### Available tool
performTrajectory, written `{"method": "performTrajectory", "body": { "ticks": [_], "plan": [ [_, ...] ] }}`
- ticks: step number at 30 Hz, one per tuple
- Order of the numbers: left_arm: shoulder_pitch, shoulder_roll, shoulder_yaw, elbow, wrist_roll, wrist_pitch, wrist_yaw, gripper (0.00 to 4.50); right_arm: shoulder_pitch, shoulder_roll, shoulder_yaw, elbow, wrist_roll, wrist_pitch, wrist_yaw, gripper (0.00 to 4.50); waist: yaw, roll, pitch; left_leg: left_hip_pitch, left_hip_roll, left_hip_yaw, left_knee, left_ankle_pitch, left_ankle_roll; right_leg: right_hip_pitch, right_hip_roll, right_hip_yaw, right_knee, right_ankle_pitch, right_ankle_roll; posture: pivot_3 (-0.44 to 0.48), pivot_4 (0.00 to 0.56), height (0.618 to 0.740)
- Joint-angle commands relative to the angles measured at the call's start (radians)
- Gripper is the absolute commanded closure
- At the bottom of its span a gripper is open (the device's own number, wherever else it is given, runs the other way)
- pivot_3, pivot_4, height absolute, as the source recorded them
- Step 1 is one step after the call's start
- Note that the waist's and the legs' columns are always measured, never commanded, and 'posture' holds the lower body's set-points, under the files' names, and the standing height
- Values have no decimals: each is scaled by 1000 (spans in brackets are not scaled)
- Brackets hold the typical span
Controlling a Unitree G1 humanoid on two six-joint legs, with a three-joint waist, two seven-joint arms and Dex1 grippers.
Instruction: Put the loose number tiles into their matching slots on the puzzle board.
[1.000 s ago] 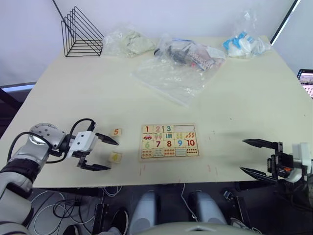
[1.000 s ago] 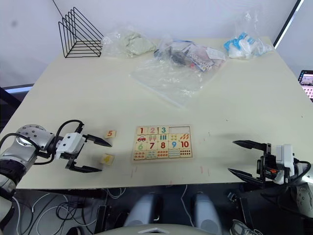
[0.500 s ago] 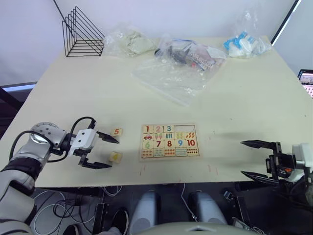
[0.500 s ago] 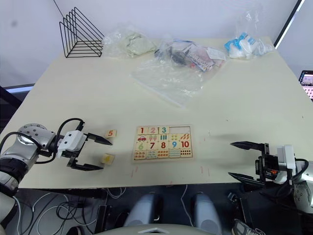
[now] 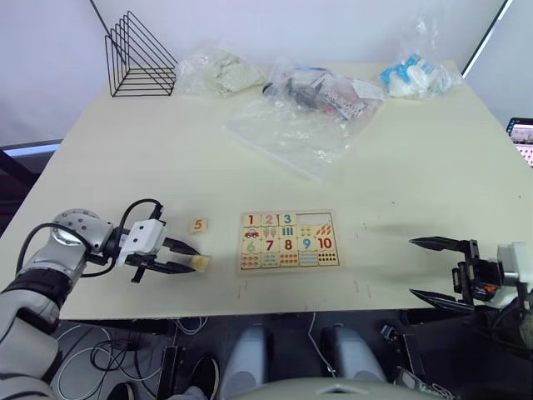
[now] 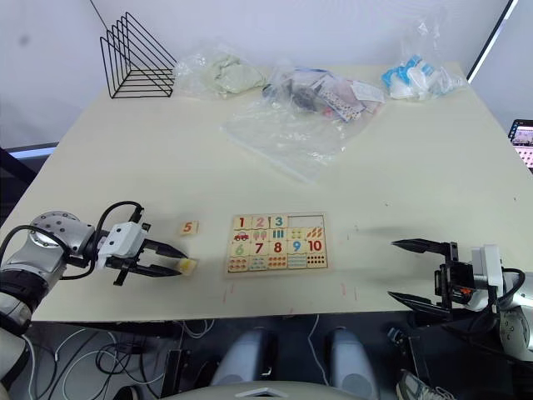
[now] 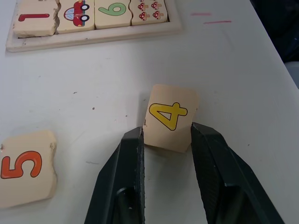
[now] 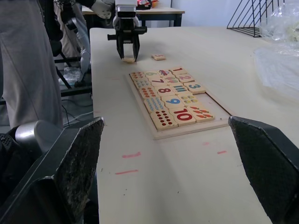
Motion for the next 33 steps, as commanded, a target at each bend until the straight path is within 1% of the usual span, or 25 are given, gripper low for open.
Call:
{"method": "performTrajectory", "body": {
  "ticks": [1, 6, 10, 12, 14, 17, 19, 22, 23, 24, 26, 30, 32, 33],
  "plan": [
    [28, 19, -3, -27, -19, -3, -26, 3582, -7, -10, -12, -6, 9, -5, 1, 0, 0, 0, 0, 0, 0, 0, 0, 0, 0, 0, 0, 0, 0, 0, 0, 0, 150, 740],
    [77, 48, 69, -91, -66, 44, -26, 3582, -7, 4, -4, -21, 5, -1, -25, 0, -2, 0, 0, 0, 0, 0, 0, 0, 0, 0, 0, 0, 0, 0, 0, 0, 150, 740],
    [146, 61, 205, -161, -92, 121, -26, 3582, 0, 19, -8, -36, 2, -5, -66, 0, -1, 0, 0, 0, 0, 0, 0, 0, 0, 0, 0, 0, 0, 0, 0, 0, 150, 740],
    [204, 71, 295, -246, -114, 207, -5, 3582, 10, 25, -14, -68, 6, 9, -105, 0, -2, 0, 0, 0, 0, 0, 0, 0, 0, 0, 0, -1, 0, 0, 0, 0, 150, 740],
    [282, 86, 384, -375, -137, 318, 91, 3582, 36, 32, -20, -120, 13, 26, -150, 0, -3, 1, 1, 0, 1, 0, 0, 0, 0, 0, 0, 0, 0, 0, 0, 0, 150, 740],
    [337, 80, 490, -487, -140, 437, 167, 3582, 66, 45, -14, -196, 11, 47, -222, 0, -1, 1, 1, 0, 3, -2, 0, 0, 0, 0, -1, -1, 0, 0, 0, 0, 150, 740],
    [348, 82, 529, -552, -93, 512, 249, 3582, 69, 50, -14, -216, 2, 45, -251, 0, 0, 1, 1, 0, 3, -2, 0, 0, 0, 0, 0, -1, 0, 0, 0, 0, 150, 740],
    [331, 87, 551, -633, 6, 633, 361, 3582, 72, 51, -11, -242, 1, 56, -283, 0, 0, 1, 1, 0, 1, -1, 0, 0, 0, 1, 0, -2, -1, 0, 0, 0, 150, 740],
    [315, 78, 551, -665, 19, 660, 359, 3582, 75, 51, -13, -246, 2, 57, -290, 0, 1, 1, 1, 0, 0, -1, 0, 0, 0, 1, 0, -1, -1, 0, 0, 0, 150, 740],
    [300, 67, 559, -682, 16, 685, 349, 3582, 76, 54, -9, -254, -1, 60, -303, 0, 1, 1, 1, 0, 0, -1, 0, 0, 0, 1, 0, -2, -1, 0, 0, 0, 150, 740],
    [274, 52, 560, -745, 10, 779, 372, 3582, 82, 57, -15, -249, -6, 47, -314, 0, 1, 1, 1, 0, 0, -1, 0, 0, 0, 1, 0, -1, -1, 0, 0, 0, 150, 740],
    [181, -17, 546, -827, 7, 926, 422, 3582, 114, 72, -25, -245, -21, 26, -346, 0, 1, 1, 1, 0, 0, -1, 0, 0, 0, 1, 0, -1, -1, 0, 0, 0, 150, 740],
    [133, -52, 536, -846, 21, 974, 439, 3582, 130, 81, -21, -253, -25, 20, -359, 0, 1, 0, 1, 0, 0, -2, 0, 0, 0, 1, 0, -1, -1, 0, 0, 0, 150, 740],
    [100, -73, 520, -863, 47, 1000, 466, 3582, 140, 86, -21, -258, -26, 16, -362, 0, 1, 1, 1, 0, 0, -2, 0, 0, 0, 1, 1, -1, -1, 0, 0, 0, 150, 740]
  ]
}}
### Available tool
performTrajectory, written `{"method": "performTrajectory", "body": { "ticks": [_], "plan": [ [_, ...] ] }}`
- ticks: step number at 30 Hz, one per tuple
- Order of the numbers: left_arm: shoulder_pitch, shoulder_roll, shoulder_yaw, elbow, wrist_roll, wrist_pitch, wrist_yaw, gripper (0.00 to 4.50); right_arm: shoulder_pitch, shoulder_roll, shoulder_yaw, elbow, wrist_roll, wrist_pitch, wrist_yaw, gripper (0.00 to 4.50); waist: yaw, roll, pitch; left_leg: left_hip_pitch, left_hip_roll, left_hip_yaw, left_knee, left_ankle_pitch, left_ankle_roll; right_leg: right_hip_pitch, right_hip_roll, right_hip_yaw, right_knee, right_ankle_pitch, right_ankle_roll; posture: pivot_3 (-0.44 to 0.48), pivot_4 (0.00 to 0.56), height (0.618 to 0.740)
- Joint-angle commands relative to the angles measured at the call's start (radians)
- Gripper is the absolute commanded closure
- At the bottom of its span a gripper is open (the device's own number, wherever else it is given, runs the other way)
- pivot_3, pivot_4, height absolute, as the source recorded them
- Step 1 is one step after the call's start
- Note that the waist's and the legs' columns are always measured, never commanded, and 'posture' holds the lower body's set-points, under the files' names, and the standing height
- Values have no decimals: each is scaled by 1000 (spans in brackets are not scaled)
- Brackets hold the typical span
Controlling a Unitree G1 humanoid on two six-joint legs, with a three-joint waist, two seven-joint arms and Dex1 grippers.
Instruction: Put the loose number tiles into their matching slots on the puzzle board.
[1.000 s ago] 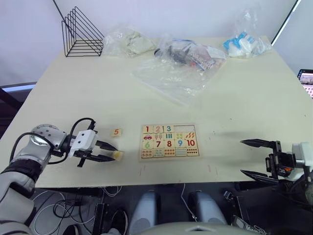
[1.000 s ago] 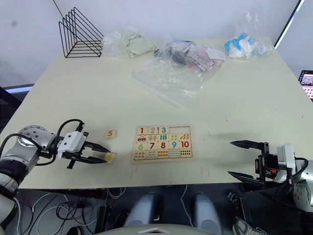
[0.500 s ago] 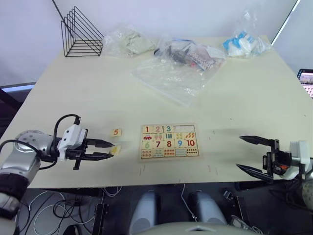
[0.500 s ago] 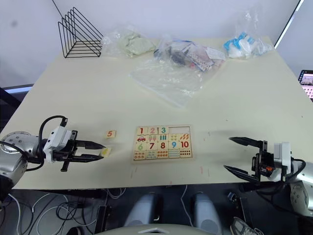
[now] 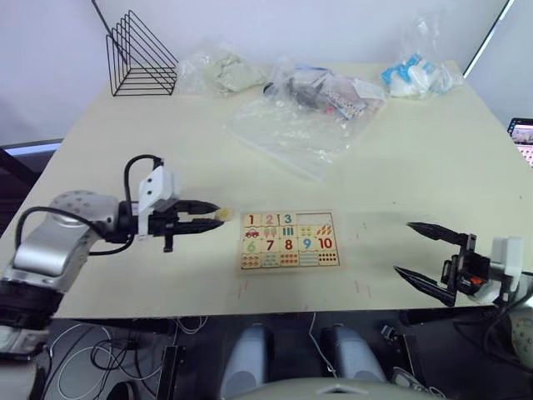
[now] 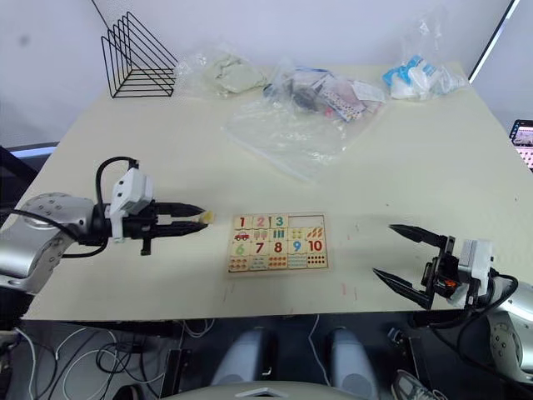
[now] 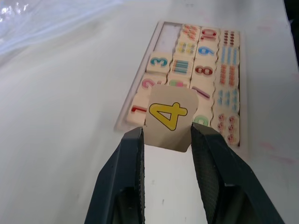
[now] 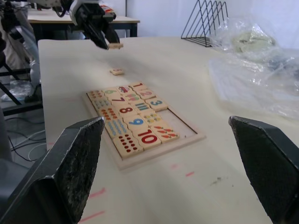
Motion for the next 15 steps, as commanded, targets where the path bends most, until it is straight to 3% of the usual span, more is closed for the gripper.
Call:
{"method": "performTrajectory", "body": {
  "ticks": [1, 7, 15],
  "plan": [
    [-102, -45, -17, -70, 53, 97, 62, 3582, 27, 13, -21, -42, 5, -28, -22, 0, 0, 0, 0, 0, 0, 0, 0, 0, 0, 0, 0, 0, 0, 0, 0, 0, 150, 740],
    [-255, -142, -133, -107, 157, 209, 51, 3582, 24, 29, -2, -60, -3, -29, -54, 0, -6, 0, 0, 0, 0, 0, 0, 0, 0, 0, 1, 1, 0, 0, 0, 0, 150, 740],
    [-364, -221, -260, -107, 287, 288, 21, 3582, 18, 37, 10, -80, -12, -31, -87, 0, -4, 0, 0, 0, 0, 0, 0, 0, 0, 0, 2, 2, 0, 0, 0, 0, 150, 740]
  ]
}}
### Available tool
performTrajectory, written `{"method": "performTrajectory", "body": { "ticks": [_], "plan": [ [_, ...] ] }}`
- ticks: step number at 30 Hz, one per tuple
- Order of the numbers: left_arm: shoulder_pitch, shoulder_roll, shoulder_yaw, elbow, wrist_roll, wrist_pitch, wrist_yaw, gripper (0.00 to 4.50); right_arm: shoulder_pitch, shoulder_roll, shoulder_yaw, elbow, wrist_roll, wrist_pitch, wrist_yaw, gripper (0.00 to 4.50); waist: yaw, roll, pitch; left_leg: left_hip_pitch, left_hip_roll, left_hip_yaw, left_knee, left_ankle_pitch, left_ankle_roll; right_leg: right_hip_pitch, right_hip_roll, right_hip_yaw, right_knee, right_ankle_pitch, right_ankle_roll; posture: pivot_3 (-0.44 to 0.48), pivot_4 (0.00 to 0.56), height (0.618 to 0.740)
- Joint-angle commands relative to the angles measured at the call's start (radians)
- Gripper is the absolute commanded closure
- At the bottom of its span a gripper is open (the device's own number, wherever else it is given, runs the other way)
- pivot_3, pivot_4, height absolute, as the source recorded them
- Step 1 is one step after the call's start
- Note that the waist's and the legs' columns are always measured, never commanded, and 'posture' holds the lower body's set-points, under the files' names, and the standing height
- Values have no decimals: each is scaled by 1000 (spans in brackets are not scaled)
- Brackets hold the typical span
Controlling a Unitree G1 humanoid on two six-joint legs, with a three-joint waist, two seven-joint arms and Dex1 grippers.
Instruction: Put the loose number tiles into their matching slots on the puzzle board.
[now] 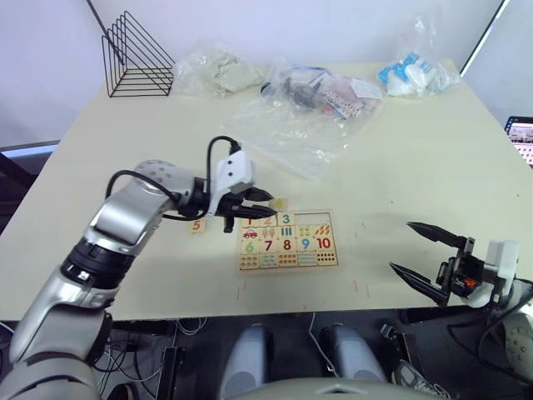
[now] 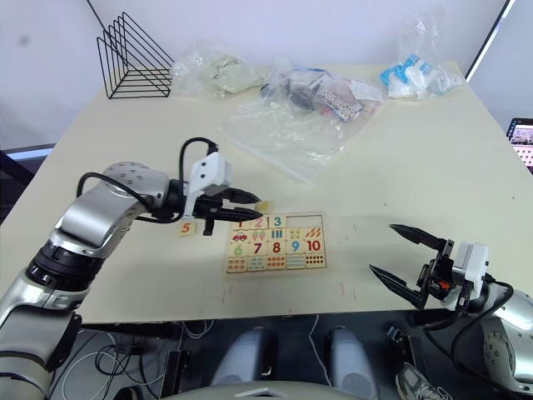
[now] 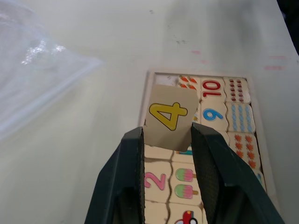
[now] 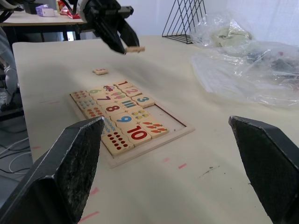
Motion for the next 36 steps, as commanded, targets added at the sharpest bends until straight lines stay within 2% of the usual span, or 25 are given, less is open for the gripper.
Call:
{"method": "performTrajectory", "body": {
  "ticks": [1, 8, 15, 24, 36],
  "plan": [
    [-59, -23, -24, -16, 61, 32, 4, 3582, 2, 5, -4, -42, 6, -20, -14, 0, 1, 0, 0, 0, 0, 0, 0, 0, 0, 0, 0, 0, 0, 0, 0, 0, 150, 740],
    [-100, -62, -102, -42, 204, 49, 42, 3582, -6, 26, 15, -51, -15, -27, -45, 0, -1, 0, 0, 0, 0, 0, 0, 0, 0, 0, 0, 0, 0, 0, 0, 0, 150, 740],
    [-191, -135, -199, -50, 289, 199, 42, 3582, -28, 39, 42, -38, -31, -39, -64, 0, 3, 0, 0, -1, 0, 0, 1, 0, 0, 0, 0, 0, 0, 0, 0, 0, 150, 740],
    [-267, -211, -294, -38, 347, 310, 46, 3582, -43, 38, 51, -12, -35, -43, -65, 0, -1, 0, 0, 0, 0, -1, 0, 0, 0, 0, 0, 0, 0, 0, 0, 0, 150, 740],
    [-292, -230, -332, -4, 394, 364, 52, 3582, -24, 33, 50, 12, -56, -61, -63, 0, -1, 0, 0, 0, 0, -1, 1, 0, 0, 0, 0, 1, 0, 0, 0, 0, 150, 740]
  ]
}}
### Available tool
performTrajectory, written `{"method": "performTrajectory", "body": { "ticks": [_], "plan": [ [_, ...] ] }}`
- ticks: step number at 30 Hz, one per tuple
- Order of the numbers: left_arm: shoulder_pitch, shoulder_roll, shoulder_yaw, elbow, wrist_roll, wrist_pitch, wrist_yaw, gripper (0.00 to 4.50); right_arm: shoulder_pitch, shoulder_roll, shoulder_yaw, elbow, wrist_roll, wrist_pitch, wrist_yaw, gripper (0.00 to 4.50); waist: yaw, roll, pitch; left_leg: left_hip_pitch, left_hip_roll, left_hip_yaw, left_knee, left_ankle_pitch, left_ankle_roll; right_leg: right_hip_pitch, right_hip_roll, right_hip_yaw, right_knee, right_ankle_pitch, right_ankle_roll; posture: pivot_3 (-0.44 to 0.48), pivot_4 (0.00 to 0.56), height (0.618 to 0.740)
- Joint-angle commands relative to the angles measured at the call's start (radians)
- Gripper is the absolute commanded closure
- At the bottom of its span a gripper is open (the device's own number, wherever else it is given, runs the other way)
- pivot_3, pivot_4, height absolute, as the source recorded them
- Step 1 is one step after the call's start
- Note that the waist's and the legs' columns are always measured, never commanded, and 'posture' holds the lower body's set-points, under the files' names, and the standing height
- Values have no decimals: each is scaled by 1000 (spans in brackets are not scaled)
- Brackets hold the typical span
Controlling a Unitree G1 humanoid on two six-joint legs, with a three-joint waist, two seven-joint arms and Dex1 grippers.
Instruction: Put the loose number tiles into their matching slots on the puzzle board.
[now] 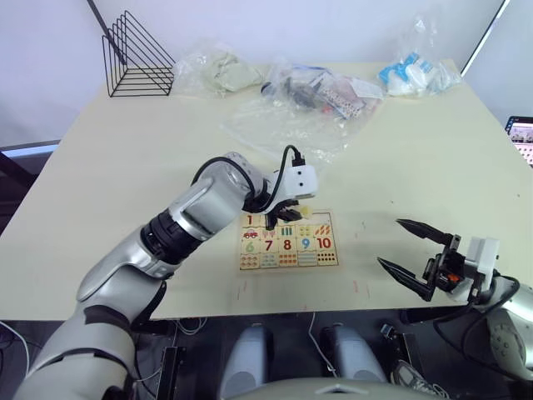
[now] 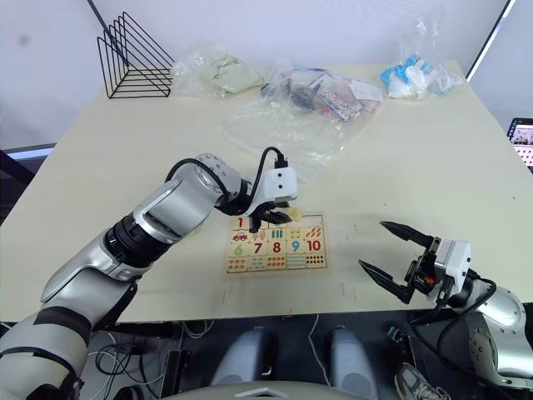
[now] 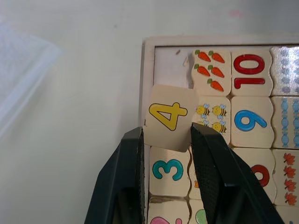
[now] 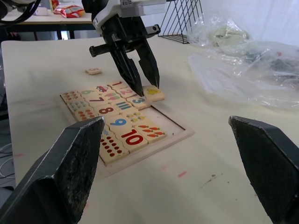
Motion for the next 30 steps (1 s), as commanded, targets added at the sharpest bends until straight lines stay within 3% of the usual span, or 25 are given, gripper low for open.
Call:
{"method": "performTrajectory", "body": {
  "ticks": [1, 30],
  "plan": [
    [-24, -3, 4, -4, 18, 6, 0, 3582, 8, -2, -14, -8, -1, -33, -3, 0, 0, 0, 0, 0, 0, 0, 0, 0, 0, 0, 0, 0, 0, 0, 0, 0, 150, 740],
    [0, -33, -18, 44, 60, -39, -1, 3582, 7, 10, 2, 22, -31, -78, -26, 0, 0, 0, 0, 0, 0, 0, 0, 0, 0, 0, 0, 0, 0, 0, 0, 0, 150, 740]
  ]
}}
